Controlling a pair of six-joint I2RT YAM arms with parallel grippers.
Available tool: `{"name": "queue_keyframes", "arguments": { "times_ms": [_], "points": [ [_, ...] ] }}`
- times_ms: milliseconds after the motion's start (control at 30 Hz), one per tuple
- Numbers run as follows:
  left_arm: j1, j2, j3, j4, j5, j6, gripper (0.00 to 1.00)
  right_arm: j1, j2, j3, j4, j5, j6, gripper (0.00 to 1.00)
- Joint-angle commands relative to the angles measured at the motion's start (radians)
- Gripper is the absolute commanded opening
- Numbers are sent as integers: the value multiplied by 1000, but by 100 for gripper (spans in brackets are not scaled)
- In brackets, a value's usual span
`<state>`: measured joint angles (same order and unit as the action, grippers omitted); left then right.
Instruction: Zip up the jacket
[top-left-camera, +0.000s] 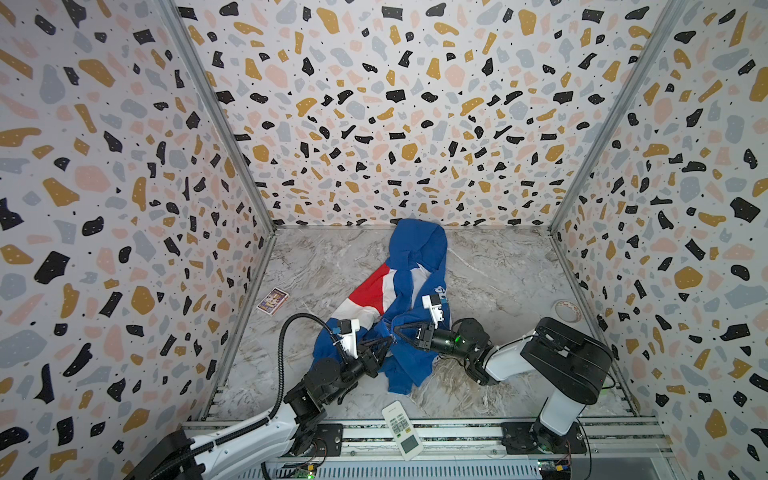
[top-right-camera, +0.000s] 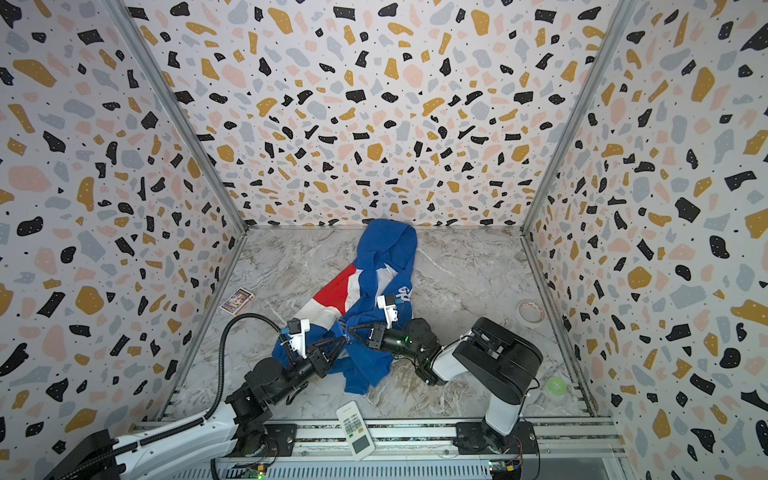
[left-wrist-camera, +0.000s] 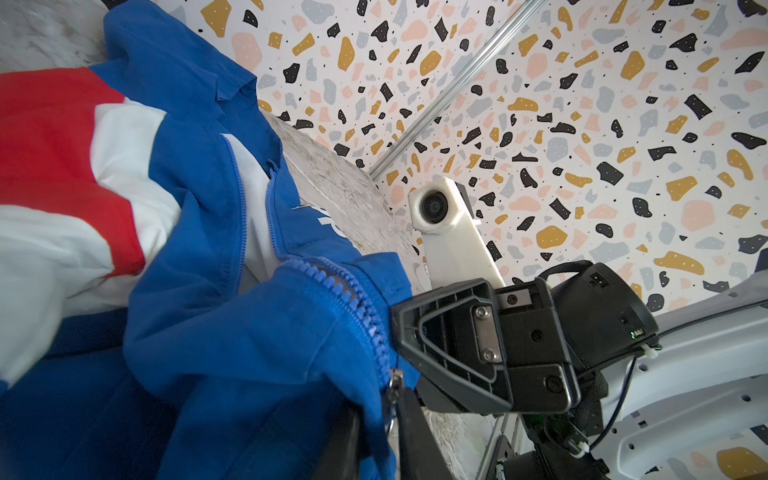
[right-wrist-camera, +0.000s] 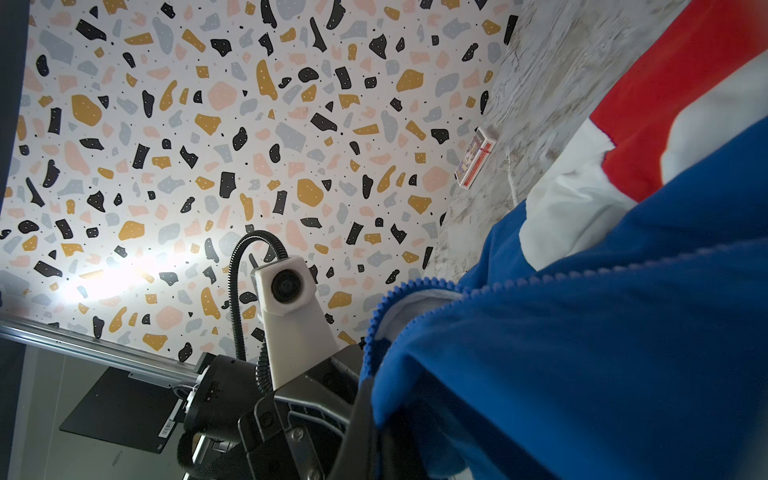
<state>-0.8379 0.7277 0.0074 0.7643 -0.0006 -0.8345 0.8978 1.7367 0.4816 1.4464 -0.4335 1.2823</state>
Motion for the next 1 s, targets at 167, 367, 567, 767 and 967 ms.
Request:
{"name": "queue_keyframes", "arguments": {
  "times_ms": [167, 367, 567, 767, 967],
  "points": [
    [-3, -14, -86, 54, 4, -8, 12, 14, 16, 38, 42, -6, 5, 0],
    [-4, -11, -86, 59, 4, -5, 0, 18, 24, 40, 45, -5, 14, 0],
    [-3, -8, -102, 49, 5, 3, 0, 14, -2, 46, 14, 9, 6, 0],
    [-3, -6, -112, 14, -7, 24, 0, 13, -22, 40, 8, 40, 18, 0],
    [-3, 17, -104, -17, 7, 52, 0, 13, -6, 36, 45, 62, 49, 0]
  ]
}}
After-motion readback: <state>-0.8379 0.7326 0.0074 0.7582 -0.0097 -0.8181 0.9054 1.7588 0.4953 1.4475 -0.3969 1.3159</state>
